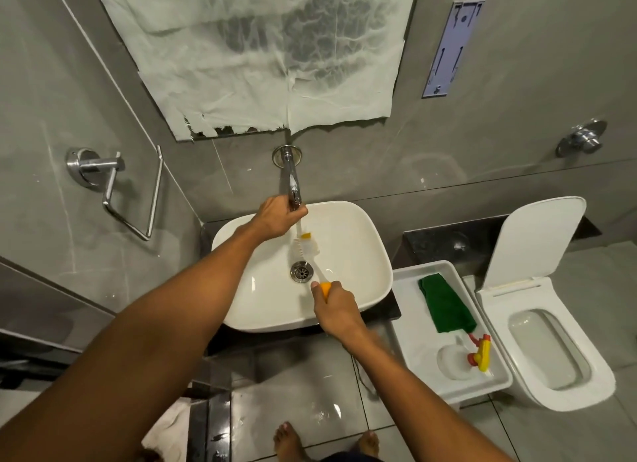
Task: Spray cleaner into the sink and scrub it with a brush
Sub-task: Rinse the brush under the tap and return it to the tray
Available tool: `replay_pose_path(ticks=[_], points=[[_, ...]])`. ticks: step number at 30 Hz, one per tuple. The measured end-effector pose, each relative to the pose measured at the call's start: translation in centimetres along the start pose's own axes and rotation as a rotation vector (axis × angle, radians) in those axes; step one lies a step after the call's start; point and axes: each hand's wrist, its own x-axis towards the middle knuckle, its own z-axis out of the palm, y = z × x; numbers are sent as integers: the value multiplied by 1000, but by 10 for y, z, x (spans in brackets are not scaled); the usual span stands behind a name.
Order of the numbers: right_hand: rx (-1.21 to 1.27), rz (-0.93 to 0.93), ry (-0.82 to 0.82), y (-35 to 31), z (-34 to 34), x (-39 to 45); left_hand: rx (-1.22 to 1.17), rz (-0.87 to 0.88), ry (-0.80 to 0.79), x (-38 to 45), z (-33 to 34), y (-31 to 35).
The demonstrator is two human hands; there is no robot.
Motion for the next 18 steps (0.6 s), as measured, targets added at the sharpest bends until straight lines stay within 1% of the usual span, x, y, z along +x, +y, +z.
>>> replay_pose_path(ticks=[4, 9, 13, 15, 16, 18], points=[[-6, -19, -9, 3, -3, -4, -22, 27, -29, 3, -2, -4], [4, -48, 5, 9, 1, -7, -115, 11, 46, -4, 5, -13], [73, -44, 35, 12, 4, -8, -260, -48, 103, -8, -1, -20], [202, 7, 25, 12, 3, -8, -304, -69, 90, -7, -3, -20], [341, 59, -4, 12, 2, -7, -315, -68, 78, -6, -4, -20], [750, 207, -122, 11, 0, -5, -330, -65, 61, -4, -5, -21]])
